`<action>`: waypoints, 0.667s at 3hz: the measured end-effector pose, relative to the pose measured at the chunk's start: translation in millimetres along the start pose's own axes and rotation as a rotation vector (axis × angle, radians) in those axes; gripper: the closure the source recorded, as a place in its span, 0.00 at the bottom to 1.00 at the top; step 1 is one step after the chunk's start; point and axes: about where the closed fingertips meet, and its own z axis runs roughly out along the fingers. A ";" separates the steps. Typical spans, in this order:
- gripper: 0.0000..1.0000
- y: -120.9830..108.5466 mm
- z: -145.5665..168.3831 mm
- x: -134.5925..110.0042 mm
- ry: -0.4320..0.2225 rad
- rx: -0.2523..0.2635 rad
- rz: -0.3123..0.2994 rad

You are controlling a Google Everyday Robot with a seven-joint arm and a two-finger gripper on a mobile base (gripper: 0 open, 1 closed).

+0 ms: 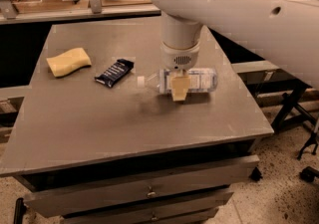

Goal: Knock blue plastic bottle over

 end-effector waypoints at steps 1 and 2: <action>0.05 -0.1 -0.1 0.3 -0.001 0.002 0.001; 0.00 0.5 -3.0 2.6 -0.081 -0.012 -0.008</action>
Offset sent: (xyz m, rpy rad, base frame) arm -0.0033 -0.0090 0.0138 0.2634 0.0697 0.0516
